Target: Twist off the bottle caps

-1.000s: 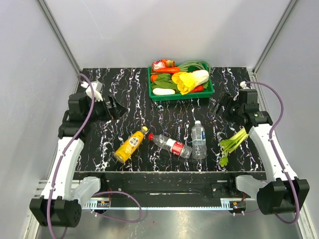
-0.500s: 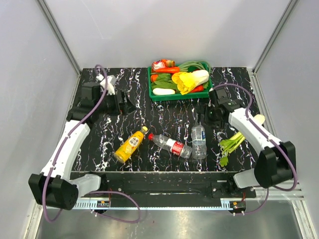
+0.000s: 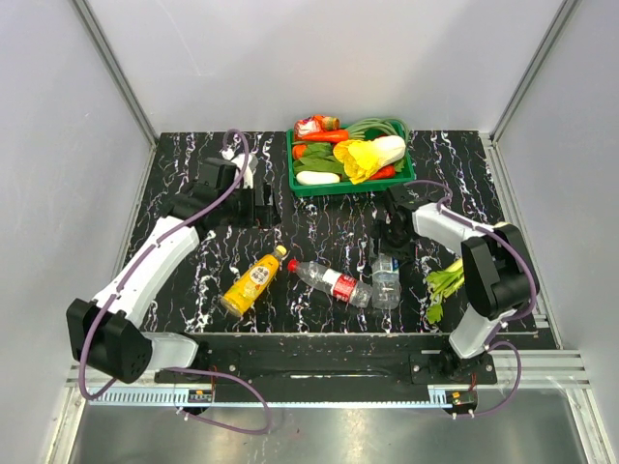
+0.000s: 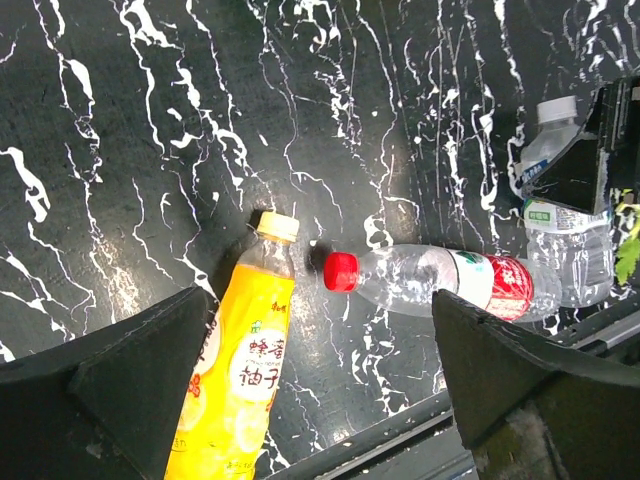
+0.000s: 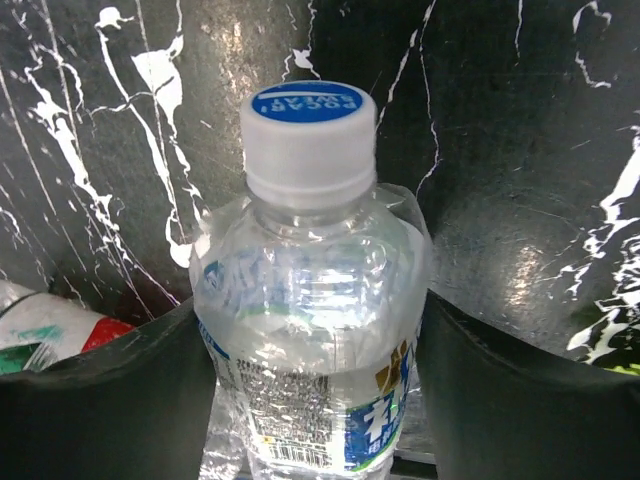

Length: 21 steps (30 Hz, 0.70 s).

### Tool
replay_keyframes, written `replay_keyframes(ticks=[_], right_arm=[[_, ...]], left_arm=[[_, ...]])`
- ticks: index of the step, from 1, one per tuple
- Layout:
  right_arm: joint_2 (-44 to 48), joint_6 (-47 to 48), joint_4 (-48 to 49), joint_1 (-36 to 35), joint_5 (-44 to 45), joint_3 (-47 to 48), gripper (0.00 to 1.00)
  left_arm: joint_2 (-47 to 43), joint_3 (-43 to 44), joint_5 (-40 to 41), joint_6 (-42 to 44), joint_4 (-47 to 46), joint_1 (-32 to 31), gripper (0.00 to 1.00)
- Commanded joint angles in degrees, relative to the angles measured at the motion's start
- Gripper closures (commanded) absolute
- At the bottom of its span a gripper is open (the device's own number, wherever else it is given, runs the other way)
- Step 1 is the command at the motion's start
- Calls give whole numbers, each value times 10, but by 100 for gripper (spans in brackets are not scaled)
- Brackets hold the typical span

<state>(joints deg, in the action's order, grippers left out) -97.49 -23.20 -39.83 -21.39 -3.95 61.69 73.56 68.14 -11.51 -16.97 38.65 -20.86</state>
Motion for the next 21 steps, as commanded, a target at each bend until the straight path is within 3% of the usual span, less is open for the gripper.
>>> replay_keyframes(ticks=[1,4,7,14,21], right_arm=[[-10,2,18,-9,17,10,31],[-8,5,15,-9,17,16,42],[0,11,3,-9,16,35,46],[49,18,-26,-9,17,119,48],[110,-11,-28,-9,3,219,49]], left_arm=[[9,25,41,-14,-1,-15,1],[11,28,36,-15,-1,-20,1],[8,34,36,-10,0,-20,1],[-20,64,18,-7,-1,-20,1],[-58,74,-67,-38,-47,-19,1]])
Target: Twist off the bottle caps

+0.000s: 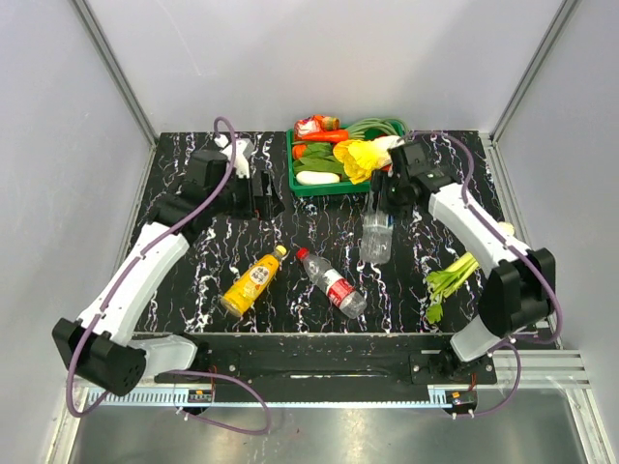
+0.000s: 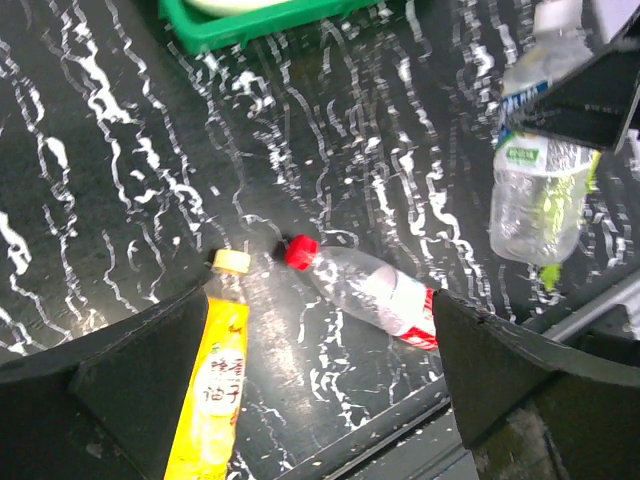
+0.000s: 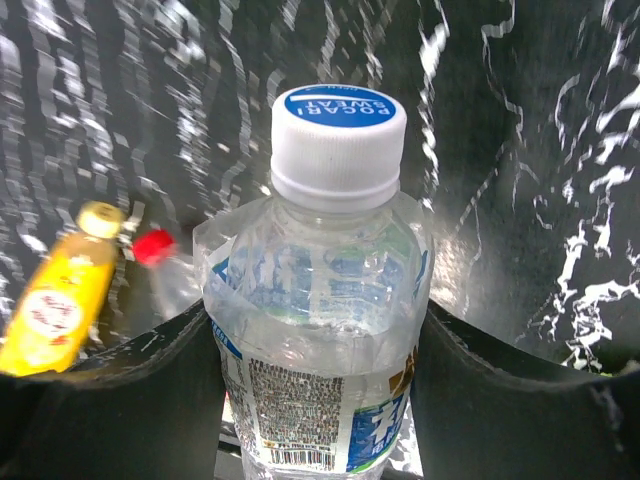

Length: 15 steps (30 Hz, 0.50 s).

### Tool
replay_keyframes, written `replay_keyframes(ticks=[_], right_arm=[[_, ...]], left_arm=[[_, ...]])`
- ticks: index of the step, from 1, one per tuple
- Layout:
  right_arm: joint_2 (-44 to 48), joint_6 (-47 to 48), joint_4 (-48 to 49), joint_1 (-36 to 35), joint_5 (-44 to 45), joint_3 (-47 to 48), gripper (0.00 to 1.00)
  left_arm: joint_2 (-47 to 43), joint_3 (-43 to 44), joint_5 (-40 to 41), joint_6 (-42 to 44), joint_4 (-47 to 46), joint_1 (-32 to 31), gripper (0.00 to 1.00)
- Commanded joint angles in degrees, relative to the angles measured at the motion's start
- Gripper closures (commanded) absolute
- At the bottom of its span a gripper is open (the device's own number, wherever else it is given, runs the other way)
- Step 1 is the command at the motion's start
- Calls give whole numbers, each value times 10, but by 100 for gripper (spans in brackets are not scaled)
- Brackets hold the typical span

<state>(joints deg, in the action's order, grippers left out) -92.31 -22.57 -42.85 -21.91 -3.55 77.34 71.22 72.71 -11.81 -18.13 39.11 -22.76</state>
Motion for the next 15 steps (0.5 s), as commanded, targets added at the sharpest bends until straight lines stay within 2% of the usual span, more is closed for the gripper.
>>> replay_keyframes(ticks=[1,5,11,15], right_arm=[[67,-24,6,-4,-4,72,49],[97,-61,34,-4,-31,85,48],[125,-92,53,-4,-57,86,48],[142,-99,63,-4,-60,76,48]], left_arm=[[-37,29,-86,-37,-62,-1,1],[-38,14,-147,-89,-134,-17,1],[13,29,-143,-118,-185,-85,1],[51,25,-149,-149,-258,-124,1]])
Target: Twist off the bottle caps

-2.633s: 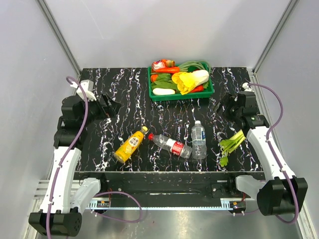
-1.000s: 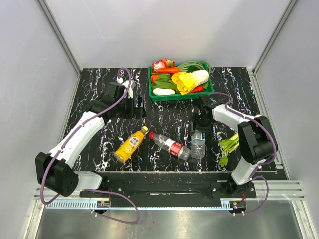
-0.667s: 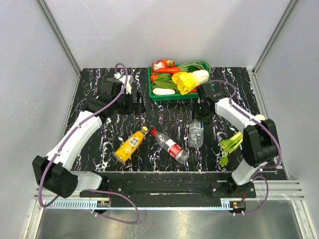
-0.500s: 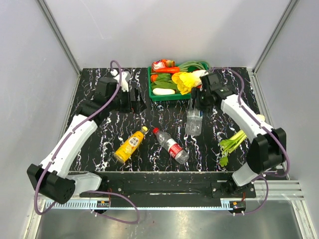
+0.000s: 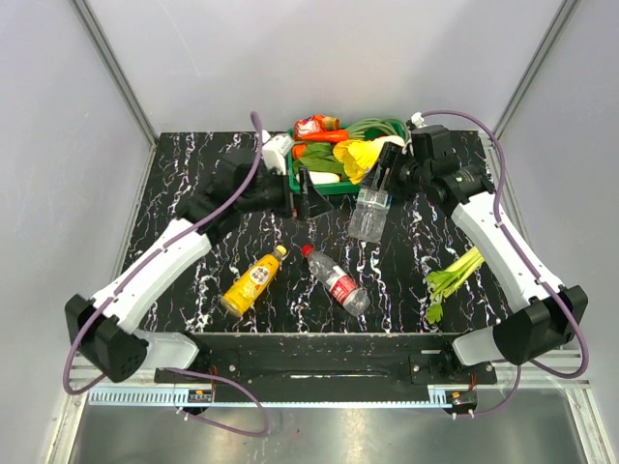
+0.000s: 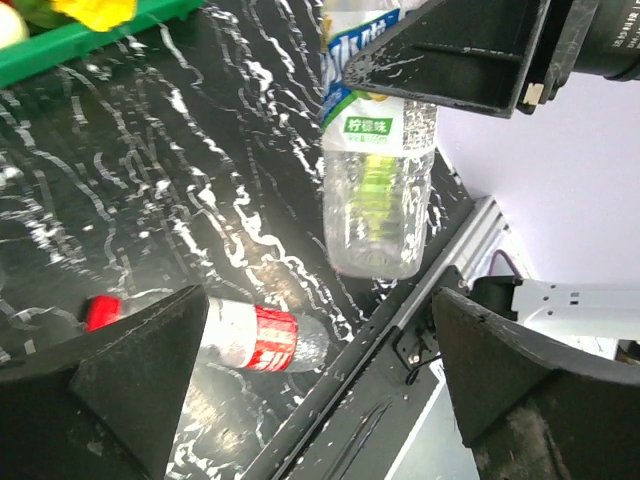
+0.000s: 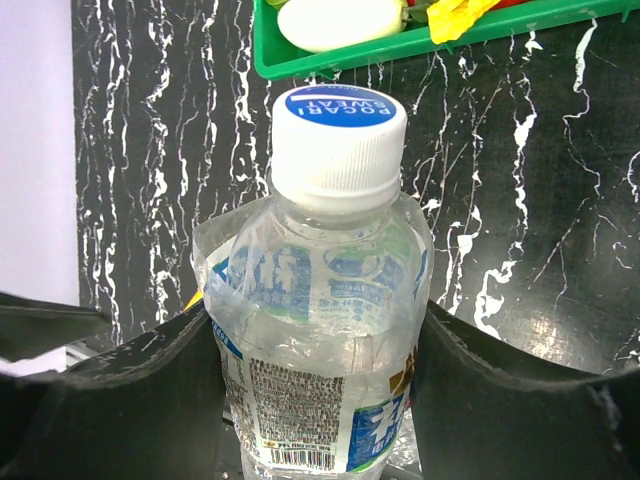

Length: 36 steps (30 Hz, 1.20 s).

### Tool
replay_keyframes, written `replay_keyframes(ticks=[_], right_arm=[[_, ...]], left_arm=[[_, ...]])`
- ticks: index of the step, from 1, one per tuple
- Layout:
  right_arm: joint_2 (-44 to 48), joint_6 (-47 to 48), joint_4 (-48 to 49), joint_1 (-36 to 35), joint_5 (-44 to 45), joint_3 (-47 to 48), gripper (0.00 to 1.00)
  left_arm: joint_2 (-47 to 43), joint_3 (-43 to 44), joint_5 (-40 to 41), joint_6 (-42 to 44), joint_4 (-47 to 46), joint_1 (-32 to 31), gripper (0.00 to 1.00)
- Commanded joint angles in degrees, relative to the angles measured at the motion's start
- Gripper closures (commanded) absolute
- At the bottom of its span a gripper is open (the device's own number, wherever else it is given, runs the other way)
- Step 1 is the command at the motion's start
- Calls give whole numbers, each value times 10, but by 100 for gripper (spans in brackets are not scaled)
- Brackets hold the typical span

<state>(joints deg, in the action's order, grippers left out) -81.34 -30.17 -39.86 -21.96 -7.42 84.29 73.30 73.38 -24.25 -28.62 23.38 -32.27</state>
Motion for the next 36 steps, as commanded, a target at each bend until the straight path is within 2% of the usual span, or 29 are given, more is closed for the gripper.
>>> replay_keyframes(ticks=[1,7,16,20,25,28,29,32,36], right_arm=[[36,-23,32,-4,-22,5,47],[44,-29,33,-3,-27,0,47],[52,-30,32,-4,-25,2,46],[53,-30,33,-4,-27,3,46],[58,-33,40,-4,-29,-4,44],[60,-27,46,-3,-30,-9,28],[63,-23,48,-4,-29,-11,24],[71,-21,54,-4,-13,-18,10],[80,-11,53,-3,6,-21,0]], left_arm=[[41,22,-27,-47,-111,-38,1],[111,67,-9,-35,-117,-100,1],[163,67,-17,-42,-162,-140,2],[174,60,-8,-42,-172,-147,11],[166,42,-2,-42,-192,-147,29],[157,27,4,-36,-200,-147,44],[152,26,9,-32,-198,-146,46],[146,19,19,-17,-191,-147,47],[145,14,24,4,-171,-140,47]])
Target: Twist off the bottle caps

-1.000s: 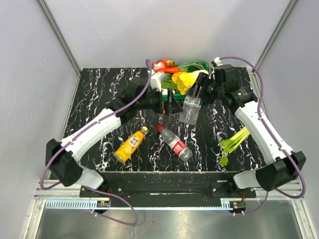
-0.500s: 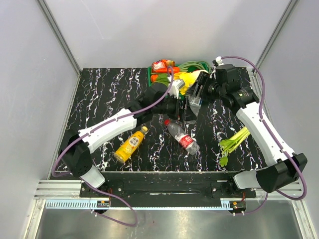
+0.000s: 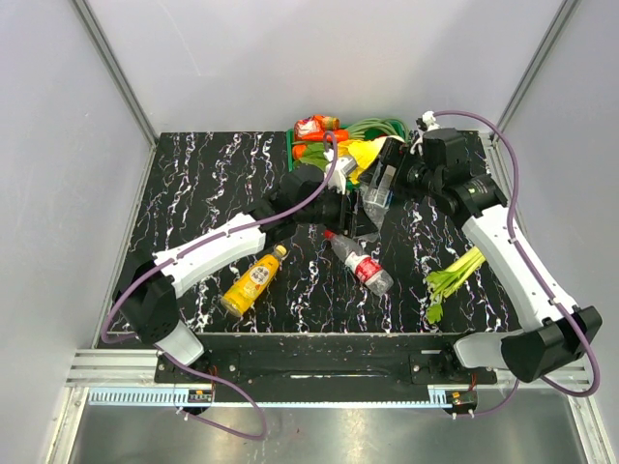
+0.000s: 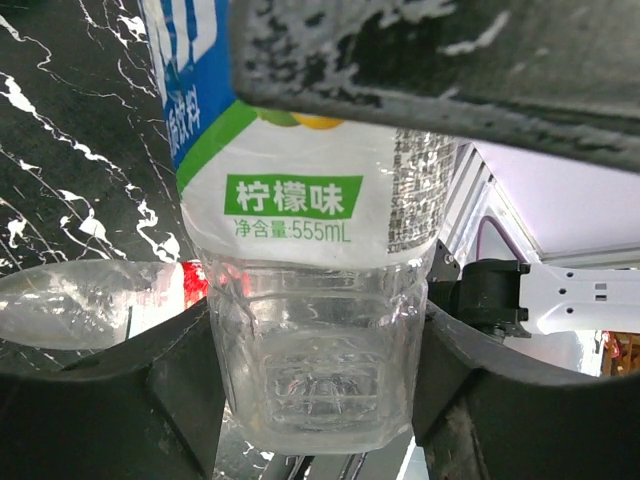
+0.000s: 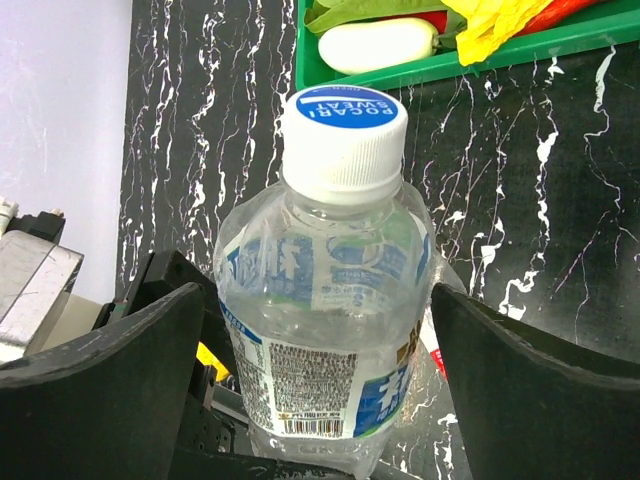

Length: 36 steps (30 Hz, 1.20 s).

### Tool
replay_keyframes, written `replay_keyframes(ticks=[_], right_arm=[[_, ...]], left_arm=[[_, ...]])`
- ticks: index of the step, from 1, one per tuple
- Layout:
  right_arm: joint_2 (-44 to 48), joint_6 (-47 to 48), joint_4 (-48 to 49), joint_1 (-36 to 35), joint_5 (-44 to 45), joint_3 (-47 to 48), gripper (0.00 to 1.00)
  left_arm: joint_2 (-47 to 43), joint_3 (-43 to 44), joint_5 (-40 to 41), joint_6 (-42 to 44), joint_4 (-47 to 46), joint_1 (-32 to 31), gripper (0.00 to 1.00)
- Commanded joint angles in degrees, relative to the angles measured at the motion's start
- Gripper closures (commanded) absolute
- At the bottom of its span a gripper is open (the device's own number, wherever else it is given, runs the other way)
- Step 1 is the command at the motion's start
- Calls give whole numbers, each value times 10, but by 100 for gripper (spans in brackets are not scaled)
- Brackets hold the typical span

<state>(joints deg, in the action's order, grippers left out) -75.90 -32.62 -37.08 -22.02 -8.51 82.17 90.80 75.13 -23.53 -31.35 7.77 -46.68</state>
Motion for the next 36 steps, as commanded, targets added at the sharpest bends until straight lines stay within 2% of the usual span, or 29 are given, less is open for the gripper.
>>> replay_keyframes(ticks=[1,10,21,27,31,36], right_arm=[[29,15,27,-2,23,-2,0],[50,11,26,-1,34,-12,0],[51,9,57,0,-35,-9,1],[15,-1,81,0,-107,-11,0],[-25,-25,104,0,-174,-16,0],[-68,-46,117,0,-217,-16,0]], left_arm=[[-30,-4,19,37,-7,7,47],[-74,-39,93,113,86,21,47],[-176,-118,174,148,184,20,46],[-229,-168,218,140,213,11,46],[-232,-159,258,140,246,-2,46],[-207,-129,316,150,271,-31,46]])
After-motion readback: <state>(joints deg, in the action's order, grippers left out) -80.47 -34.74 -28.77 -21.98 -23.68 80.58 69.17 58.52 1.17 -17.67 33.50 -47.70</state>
